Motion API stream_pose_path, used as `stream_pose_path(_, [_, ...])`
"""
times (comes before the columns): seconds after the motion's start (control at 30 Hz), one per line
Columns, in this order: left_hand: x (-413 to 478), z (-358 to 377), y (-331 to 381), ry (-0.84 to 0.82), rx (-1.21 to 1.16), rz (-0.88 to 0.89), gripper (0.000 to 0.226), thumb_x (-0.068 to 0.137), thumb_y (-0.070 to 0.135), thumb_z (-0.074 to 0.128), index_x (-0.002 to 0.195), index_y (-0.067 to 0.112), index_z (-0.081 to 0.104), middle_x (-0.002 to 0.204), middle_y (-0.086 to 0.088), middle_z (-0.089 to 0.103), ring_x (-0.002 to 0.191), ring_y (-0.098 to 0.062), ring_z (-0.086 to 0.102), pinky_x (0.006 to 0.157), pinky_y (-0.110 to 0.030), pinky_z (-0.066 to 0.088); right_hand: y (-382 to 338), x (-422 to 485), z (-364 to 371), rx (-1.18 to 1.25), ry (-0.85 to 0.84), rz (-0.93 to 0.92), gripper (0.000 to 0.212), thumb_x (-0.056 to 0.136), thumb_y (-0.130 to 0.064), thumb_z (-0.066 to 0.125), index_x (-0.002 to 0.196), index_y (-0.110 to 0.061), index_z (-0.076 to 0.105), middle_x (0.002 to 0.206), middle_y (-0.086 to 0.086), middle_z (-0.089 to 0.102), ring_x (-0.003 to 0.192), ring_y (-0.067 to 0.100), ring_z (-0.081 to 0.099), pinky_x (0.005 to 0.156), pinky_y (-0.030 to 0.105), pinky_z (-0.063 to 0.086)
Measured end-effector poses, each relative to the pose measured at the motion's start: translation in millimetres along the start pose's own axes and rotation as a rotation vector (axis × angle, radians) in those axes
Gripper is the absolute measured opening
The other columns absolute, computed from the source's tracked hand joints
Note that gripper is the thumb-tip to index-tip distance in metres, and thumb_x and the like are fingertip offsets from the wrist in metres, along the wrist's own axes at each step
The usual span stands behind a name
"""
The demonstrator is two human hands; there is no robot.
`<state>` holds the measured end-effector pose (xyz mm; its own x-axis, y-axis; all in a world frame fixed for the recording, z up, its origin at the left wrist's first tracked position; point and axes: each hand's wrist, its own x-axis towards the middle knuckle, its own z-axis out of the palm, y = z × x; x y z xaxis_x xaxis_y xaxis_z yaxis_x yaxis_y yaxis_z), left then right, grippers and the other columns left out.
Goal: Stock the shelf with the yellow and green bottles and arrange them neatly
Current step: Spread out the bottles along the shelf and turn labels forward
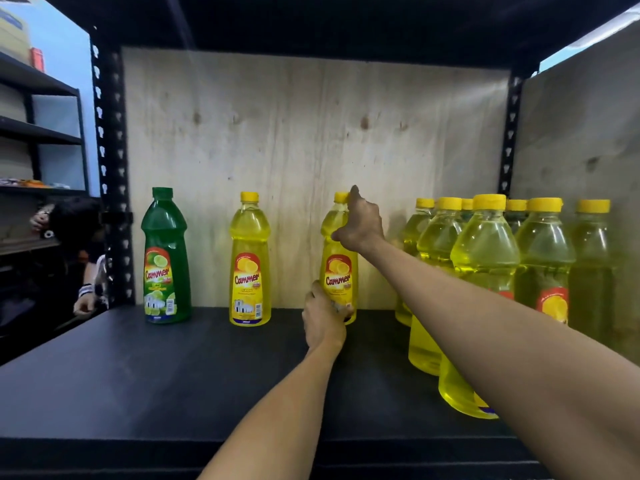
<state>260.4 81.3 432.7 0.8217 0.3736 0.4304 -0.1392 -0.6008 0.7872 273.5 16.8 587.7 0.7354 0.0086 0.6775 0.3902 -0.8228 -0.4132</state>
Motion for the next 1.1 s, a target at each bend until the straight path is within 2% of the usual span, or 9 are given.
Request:
stream_pose_path(0.23, [11, 9, -8, -0.016, 0.069, 0.045, 0.071, 0.076, 0.037, 0.082, 0.130, 0.017, 0.041, 0.122, -0.008, 0.057, 0.115, -0.027, 0.058, 0.091, -0.042, 0.053, 12, 21, 10, 0.011, -0.075, 0.071, 0.081, 0.080, -0.007, 0.074, 0.145, -0.004, 0.026, 0.127, 0.019, 0.055, 0.118, 0.037, 0.054, 0.072, 0.030, 0.041])
stream_pose_path(0.4, [11, 11, -7, -0.006, 0.080, 0.027, 0.077, 0.076, 0.038, 0.082, 0.133, 0.015, 0.036, 0.124, -0.009, 0.053, 0.117, -0.029, 0.056, 0.092, -0.043, 0.052, 19, 22, 5, 0.019, -0.122, 0.028, 0.069, 0.081, -0.005, 0.072, 0.137, -0.002, 0.032, 0.120, 0.021, 0.056, 0.108, 0.036, 0.056, 0.066, 0.033, 0.043])
stream_pose_path(0.53, [12, 12, -6, -0.015, 0.073, 0.013, 0.080, 0.076, 0.037, 0.082, 0.135, 0.014, 0.033, 0.126, -0.010, 0.051, 0.119, -0.031, 0.053, 0.094, -0.043, 0.050, 20, 19, 5, 0.041, -0.129, 0.016, 0.070, 0.079, -0.004, 0.073, 0.136, -0.004, 0.032, 0.107, 0.017, 0.055, 0.092, 0.031, 0.054, 0.062, 0.032, 0.041])
stream_pose_path(0.6, [11, 11, -6, -0.025, 0.064, 0.016, 0.081, 0.076, 0.036, 0.082, 0.136, 0.014, 0.033, 0.127, -0.011, 0.050, 0.121, -0.030, 0.052, 0.095, -0.042, 0.048, 21, 17, 5, 0.049, -0.125, 0.019, 0.074, 0.078, -0.005, 0.074, 0.138, -0.005, 0.031, 0.105, 0.016, 0.054, 0.091, 0.031, 0.053, 0.062, 0.032, 0.040])
stream_pose_path(0.67, [10, 10, -5, -0.032, 0.051, 0.013, 0.080, 0.076, 0.035, 0.082, 0.136, 0.014, 0.033, 0.128, -0.011, 0.049, 0.122, -0.029, 0.051, 0.096, -0.041, 0.047, 21, 15, 4, 0.058, -0.128, 0.017, 0.084, 0.078, -0.008, 0.077, 0.145, -0.007, 0.027, 0.117, 0.020, 0.056, 0.098, 0.032, 0.054, 0.068, 0.036, 0.045])
stream_pose_path(0.73, [10, 9, -4, -0.037, 0.050, 0.006, 0.079, 0.077, 0.034, 0.082, 0.136, 0.014, 0.034, 0.129, -0.010, 0.048, 0.123, -0.030, 0.049, 0.097, -0.041, 0.046, 21, 11, 3, 0.077, -0.122, 0.019, 0.093, 0.079, -0.011, 0.078, 0.151, -0.010, 0.020, 0.129, 0.021, 0.054, 0.114, 0.036, 0.055, 0.083, 0.040, 0.050])
stream_pose_path(0.87, [12, 11, -9, -0.036, 0.087, 0.031, 0.082, 0.075, 0.038, 0.082, 0.136, 0.014, 0.034, 0.129, -0.011, 0.047, 0.122, -0.030, 0.050, 0.097, -0.041, 0.045, 16, -1, 0, 0.083, -0.120, 0.050, 0.097, 0.082, -0.014, 0.077, 0.155, -0.013, 0.013, 0.134, 0.022, 0.053, 0.123, 0.038, 0.052, 0.094, 0.041, 0.050])
stream_pose_path(1.0, [13, 11, -11, -0.003, 0.160, 0.029, 0.100, 0.071, 0.047, 0.083, 0.147, 0.015, 0.026, 0.137, -0.010, 0.040, 0.129, -0.031, 0.043, 0.101, -0.045, 0.044, 10, -23, -14, 0.071, -0.140, 0.086, 0.096, 0.078, -0.015, 0.079, 0.153, -0.009, 0.019, 0.139, 0.019, 0.052, 0.128, 0.035, 0.050, 0.097, 0.038, 0.049])
stream_pose_path(1.1, [7, 3, -5, 0.041, 0.227, 0.063, 0.104, 0.070, 0.048, 0.082, 0.151, 0.019, 0.022, 0.140, -0.010, 0.036, 0.132, -0.031, 0.039, 0.101, -0.049, 0.042, 8, -50, -40, 0.125, -0.128, 0.028, 0.082, 0.076, -0.011, 0.078, 0.148, -0.012, 0.039, 0.140, 0.012, 0.055, 0.129, 0.028, 0.051, 0.096, 0.033, 0.048])
